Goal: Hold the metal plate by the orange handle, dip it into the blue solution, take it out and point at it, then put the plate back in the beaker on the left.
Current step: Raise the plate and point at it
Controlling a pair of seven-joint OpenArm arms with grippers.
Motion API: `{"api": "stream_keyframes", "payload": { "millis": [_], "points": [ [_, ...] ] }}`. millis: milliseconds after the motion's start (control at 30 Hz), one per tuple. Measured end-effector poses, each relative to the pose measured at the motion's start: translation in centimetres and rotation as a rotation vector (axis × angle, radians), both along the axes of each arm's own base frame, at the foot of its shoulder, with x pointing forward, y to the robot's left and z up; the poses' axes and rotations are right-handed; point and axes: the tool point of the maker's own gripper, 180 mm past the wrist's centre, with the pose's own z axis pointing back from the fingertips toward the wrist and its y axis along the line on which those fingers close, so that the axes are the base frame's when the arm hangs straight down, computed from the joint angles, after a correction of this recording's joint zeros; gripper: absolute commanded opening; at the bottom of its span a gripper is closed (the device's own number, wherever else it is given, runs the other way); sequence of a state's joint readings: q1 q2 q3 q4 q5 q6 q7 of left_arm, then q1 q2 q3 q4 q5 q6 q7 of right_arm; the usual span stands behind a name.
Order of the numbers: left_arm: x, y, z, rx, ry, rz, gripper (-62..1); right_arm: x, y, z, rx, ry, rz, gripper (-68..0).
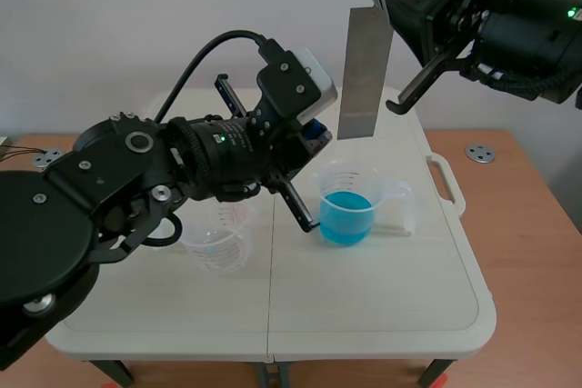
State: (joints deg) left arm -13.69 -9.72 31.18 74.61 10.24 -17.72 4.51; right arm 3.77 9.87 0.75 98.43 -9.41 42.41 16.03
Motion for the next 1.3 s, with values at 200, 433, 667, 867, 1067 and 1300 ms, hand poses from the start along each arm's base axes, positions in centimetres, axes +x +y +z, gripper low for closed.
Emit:
{"api": "stream_keyframes", "payload": {
  "millis": [200,433,667,867,1067,1300],
  "points": [
    [-0.1,-0.6,0.2,-0.009,-0.004,-0.006,-59.5,0.0,0.0,0.0,0.0,0.0,0.0,-66.2],
    [-0.1,-0.6,0.2,-0.002,-0.008,-0.007,-59.4,0.0,0.0,0.0,0.0,0.0,0.0,-66.2],
    [-0.1,-0.3,0.0,0.005,-0.006,-0.006,-59.4,0.0,0.0,0.0,0.0,0.0,0.0,-66.2],
    [-0.5,3.2,-1.2,-0.028,0.041,0.031,-59.4,0.0,0.0,0.0,0.0,0.0,0.0,-66.2],
    [-1.4,9.6,-0.3,-0.046,0.03,0.101,-59.4,-0.3,0.0,-0.7,0.007,0.021,0.002,-66.2],
    [-4.3,13.6,2.7,-0.104,0.0,0.111,-59.4,-0.4,0.0,-0.6,0.011,0.021,0.003,-66.2]
  ]
}}
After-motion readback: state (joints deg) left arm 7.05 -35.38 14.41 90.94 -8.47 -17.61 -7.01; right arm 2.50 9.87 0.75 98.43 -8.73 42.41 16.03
